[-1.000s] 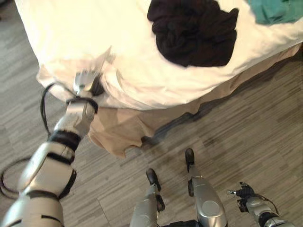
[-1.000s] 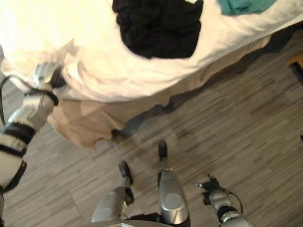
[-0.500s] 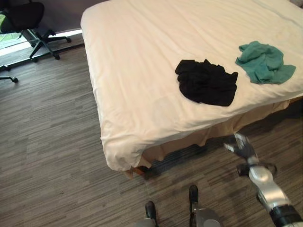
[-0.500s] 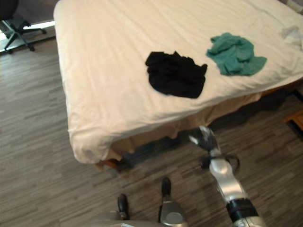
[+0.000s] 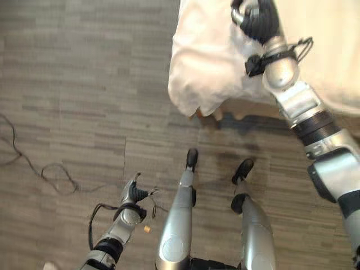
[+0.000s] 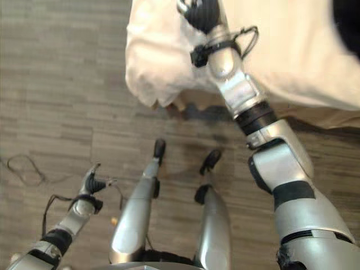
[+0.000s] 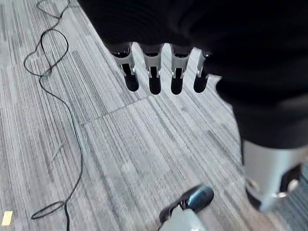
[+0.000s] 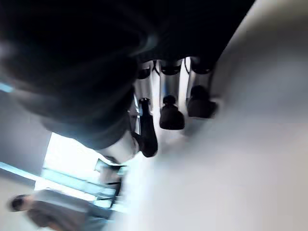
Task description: Tidy up the quilt and then pick up the clothes from the bed and put them into the laundry hamper.
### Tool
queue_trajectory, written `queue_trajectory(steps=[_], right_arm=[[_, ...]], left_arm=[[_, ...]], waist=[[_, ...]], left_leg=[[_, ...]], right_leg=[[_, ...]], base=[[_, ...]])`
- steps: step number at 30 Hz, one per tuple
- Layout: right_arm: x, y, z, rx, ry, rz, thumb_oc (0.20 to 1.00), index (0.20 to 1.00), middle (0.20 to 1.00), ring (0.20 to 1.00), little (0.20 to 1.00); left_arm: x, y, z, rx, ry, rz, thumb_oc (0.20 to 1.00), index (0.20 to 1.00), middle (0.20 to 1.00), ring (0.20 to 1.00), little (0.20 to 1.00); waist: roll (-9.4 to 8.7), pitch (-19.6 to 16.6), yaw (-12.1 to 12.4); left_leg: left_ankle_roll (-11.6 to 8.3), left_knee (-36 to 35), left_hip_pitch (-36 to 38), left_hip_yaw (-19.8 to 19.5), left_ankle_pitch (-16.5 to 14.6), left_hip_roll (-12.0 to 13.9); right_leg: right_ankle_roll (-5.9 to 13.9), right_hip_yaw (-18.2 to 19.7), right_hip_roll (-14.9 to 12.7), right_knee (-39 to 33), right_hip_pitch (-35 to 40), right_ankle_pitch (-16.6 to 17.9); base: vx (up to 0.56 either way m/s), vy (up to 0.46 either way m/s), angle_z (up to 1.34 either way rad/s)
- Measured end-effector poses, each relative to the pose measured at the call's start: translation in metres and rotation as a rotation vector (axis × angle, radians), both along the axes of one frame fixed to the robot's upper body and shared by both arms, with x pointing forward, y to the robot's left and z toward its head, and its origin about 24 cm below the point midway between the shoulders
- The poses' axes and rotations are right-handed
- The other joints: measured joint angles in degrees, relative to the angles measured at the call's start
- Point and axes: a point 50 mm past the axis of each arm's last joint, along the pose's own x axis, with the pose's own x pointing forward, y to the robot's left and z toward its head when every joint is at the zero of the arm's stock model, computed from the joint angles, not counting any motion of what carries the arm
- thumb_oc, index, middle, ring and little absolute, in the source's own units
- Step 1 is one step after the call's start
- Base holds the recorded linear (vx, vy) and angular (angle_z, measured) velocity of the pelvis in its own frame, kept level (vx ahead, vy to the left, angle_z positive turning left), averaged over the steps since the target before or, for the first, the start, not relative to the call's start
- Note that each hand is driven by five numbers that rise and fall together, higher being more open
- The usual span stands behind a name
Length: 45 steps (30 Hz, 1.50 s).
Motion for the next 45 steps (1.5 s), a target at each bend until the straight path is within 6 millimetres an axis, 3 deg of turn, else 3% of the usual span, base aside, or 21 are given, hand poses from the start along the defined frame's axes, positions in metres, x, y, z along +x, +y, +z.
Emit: queue_trajectory(steps=[2,4,9,12,15,20,23,26,29,30,31,32,33,34,35,38,39,41,42,43,45], right_arm=[[-0.017,0.009,0.010,0.093,-0.089,0.092,0.200,0.200,0.200,0.200,0.200],[-0.023,0.014,-0.008,0.089,-0.058,0.143,0.200,0.200,0.200,0.200,0.200],[-0.054,0.044,-0.137,-0.053,0.381,0.457,0.200,0.200,0.200,0.200,0.200],[-0.082,0.029,-0.181,0.003,0.560,0.543,0.200,0.200,0.200,0.200,0.200],[-0.076,0.009,-0.162,0.072,0.485,0.492,0.200,0.200,0.200,0.200,0.200],[-0.039,-0.057,-0.048,0.229,0.060,0.176,0.200,0.200,0.200,0.200,0.200],[-0.026,-0.100,-0.052,0.263,0.074,-0.033,0.200,0.200,0.200,0.200,0.200],[-0.028,-0.146,-0.128,0.353,0.288,-0.239,0.200,0.200,0.200,0.200,0.200],[-0.057,-0.182,-0.236,0.442,0.656,-0.469,0.200,0.200,0.200,0.200,0.200],[-0.075,-0.191,-0.264,0.493,0.720,-0.518,0.200,0.200,0.200,0.200,0.200],[-0.117,-0.206,-0.327,0.701,0.907,-0.679,0.200,0.200,0.200,0.200,0.200],[-0.151,-0.208,-0.363,0.793,1.053,-0.778,0.200,0.200,0.200,0.200,0.200],[-0.170,-0.208,-0.377,0.808,1.117,-0.811,0.200,0.200,0.200,0.200,0.200],[-0.188,-0.210,-0.386,0.804,1.153,-0.841,0.467,0.467,0.467,0.467,0.467],[-0.213,-0.216,-0.400,0.838,1.213,-0.913,1.000,1.000,1.000,1.000,1.000],[-0.242,-0.192,-0.428,0.733,1.423,-0.859,1.000,1.000,1.000,1.000,1.000],[-0.258,-0.174,-0.444,0.637,1.592,-0.807,1.000,1.000,1.000,1.000,1.000],[-0.274,-0.166,-0.452,0.555,1.688,-0.761,1.000,1.000,1.000,1.000,1.000],[-0.285,-0.152,-0.461,0.526,1.776,-0.731,1.000,1.000,1.000,1.000,1.000],[-0.290,-0.142,-0.466,0.500,1.822,-0.699,1.000,1.000,1.000,1.000,1.000],[-0.318,-0.130,-0.473,0.422,1.920,-0.642,1.000,1.000,1.000,1.000,1.000]], left_arm=[[-0.002,-0.004,-0.006,-0.015,0.022,0.013,1.000,1.000,1.000,1.000,1.000],[-0.006,-0.006,-0.015,-0.029,0.066,0.049,1.000,1.000,1.000,1.000,1.000],[-0.011,-0.017,-0.025,-0.045,0.110,0.064,1.000,1.000,1.000,1.000,1.000],[-0.011,-0.017,-0.027,-0.024,0.122,0.059,1.000,1.000,1.000,1.000,1.000],[-0.017,-0.012,-0.032,0.011,0.156,0.070,1.000,1.000,1.000,1.000,1.000],[-0.010,-0.014,-0.028,0.026,0.125,0.064,1.000,1.000,1.000,1.000,1.000],[-0.006,-0.024,-0.026,0.029,0.110,0.019,1.000,1.000,1.000,1.000,1.000],[-0.002,-0.034,-0.022,0.018,0.085,-0.018,1.000,1.000,1.000,1.000,1.000],[-0.002,-0.036,-0.022,0.023,0.088,-0.034,1.000,1.000,1.000,1.000,1.000],[0.000,-0.038,-0.021,0.031,0.089,-0.044,1.000,1.000,1.000,1.000,1.000],[0.001,-0.032,-0.023,0.046,0.108,-0.021,1.000,1.000,1.000,1.000,1.000],[-0.003,-0.026,-0.027,0.058,0.138,0.006,1.000,1.000,1.000,1.000,1.000],[-0.007,-0.023,-0.030,0.063,0.155,0.021,1.000,1.000,1.000,1.000,1.000],[-0.009,-0.020,-0.031,0.073,0.170,0.032,1.000,1.000,1.000,1.000,1.000],[-0.007,-0.017,-0.030,0.077,0.172,0.044,1.000,1.000,1.000,1.000,1.000],[-0.021,-0.014,-0.044,0.123,0.294,-0.014,1.000,1.000,1.000,1.000,1.000],[-0.062,-0.005,-0.067,0.117,0.439,0.006,1.000,1.000,1.000,1.000,1.000],[-0.090,0.000,-0.080,0.076,0.522,0.050,1.000,1.000,1.000,1.000,1.000],[-0.111,0.010,-0.087,0.049,0.575,0.138,1.000,1.000,1.000,1.000,1.000],[-0.132,0.016,-0.093,0.050,0.641,0.187,1.000,1.000,1.000,1.000,1.000],[-0.158,0.026,-0.098,0.063,0.724,0.241,1.000,1.000,1.000,1.000,1.000]], waist=[[-0.18,0.4,-1.4],[-0.21,0.3,-2.2],[-0.85,-0.1,-3.4],[-0.83,-0.1,-4.4],[-0.76,0.0,-6.0],[-0.52,-0.1,-6.3],[-0.43,-0.2,-6.3],[-0.43,-0.2,-6.3],[-0.48,-0.1,-9.4],[-0.57,0.0,-9.8],[-1.18,0.2,-10.1],[-1.50,0.1,-10.5],[-1.72,-0.1,-11.8],[-1.87,0.0,-13.4],[-2.28,-0.2,-16.1],[-3.95,-0.6,-18.6],[-4.46,-6.4,-18.3],[-2.73,-11.1,-19.4],[-2.89,-12.2,-18.6],[-3.46,-14.2,-18.4],[-3.36,-18.8,-20.6]], left_leg=[[0.53,-0.3,-1.9,0.1,1.4,-0.9],[1.22,-0.3,-0.3,0.1,1.1,-1.1],[1.61,-2.1,11.0,0.0,-0.3,-0.3],[1.63,-3.5,14.4,-0.1,-0.6,-0.1],[1.32,-4.2,16.9,0.8,-1.0,-0.5],[1.63,-4.1,14.8,3.1,-0.9,-0.6],[1.82,-3.9,13.7,3.4,-0.7,-0.7],[1.98,-3.9,13.5,3.4,-0.8,-0.8],[2.93,-3.1,14.2,3.7,-1.6,-1.2],[2.81,-2.7,14.3,4.0,-2.0,-1.2],[3.22,-2.4,16.8,4.8,-2.9,-1.1],[3.64,-2.9,19.3,5.2,-3.4,-1.1],[3.42,-3.3,21.1,5.3,-4.0,-1.4],[3.60,-3.4,22.4,5.6,-4.7,-1.7],[4.02,-4.4,25.6,7.1,-5.2,-2.3],[3.99,-6.1,34.9,10.4,-7.2,-2.0],[3.82,-7.8,38.0,17.1,-9.4,-0.5],[2.80,-7.7,39.3,20.9,-10.2,1.2],[1.01,-7.8,42.8,27.7,-10.8,3.3],[0.08,-7.6,44.3,30.6,-12.3,4.0],[-1.54,-2.4,44.2,31.7,-16.2,5.8]], right_leg=[[0.39,-0.3,-0.6,0.5,-2.0,0.3],[0.30,-0.5,-0.9,0.6,-0.3,0.1],[0.64,-1.1,0.3,-2.9,11.6,-0.8],[1.19,-1.2,1.0,-5.0,15.4,-0.8],[1.78,-0.1,0.7,-6.1,17.2,-0.7],[2.07,2.1,0.5,-5.8,13.5,0.0],[2.15,2.5,0.2,-5.2,11.8,0.1],[1.90,2.9,0.3,-4.6,11.5,-0.1],[2.11,2.9,0.1,-5.4,12.9,0.4],[2.06,3.2,0.3,-5.2,13.1,0.4],[2.00,3.4,0.3,-5.1,15.4,0.4],[2.33,3.7,0.1,-5.4,17.5,0.2],[2.60,4.0,-0.1,-5.8,18.9,0.0],[2.74,4.3,-0.3,-6.7,20.4,-0.1],[3.53,5.1,-1.0,-7.2,22.7,-0.1],[5.63,4.5,-1.7,-0.9,25.7,-5.8],[3.66,-2.4,-4.2,3.0,24.4,-7.6],[4.07,-8.8,-5.2,6.7,22.8,-8.0],[3.05,-19.6,-5.8,11.6,23.7,-9.8],[0.57,-23.0,-5.3,13.8,24.6,-11.6],[-2.13,-16.8,0.1,11.1,24.4,-16.9]], base=[[-0.01,-0.032,0.15],[-0.03,-0.015,0.09],[0.03,-0.005,-0.05],[0.02,0.056,0.00],[-0.01,0.038,-0.18],[-0.02,0.019,-0.25],[0.01,0.022,-0.02],[0.04,0.033,0.02],[0.10,0.094,0.00],[0.10,0.113,-0.07],[0.07,0.099,-0.20],[0.09,0.101,-0.27],[0.06,0.071,-0.30],[0.18,0.105,-0.40],[0.38,0.182,-0.28],[0.41,0.114,-0.71],[0.41,-0.010,-1.88],[0.43,-0.052,-1.85],[0.41,-0.156,-2.05],[0.40,-0.213,-2.08],[0.35,-0.220,-1.47]])
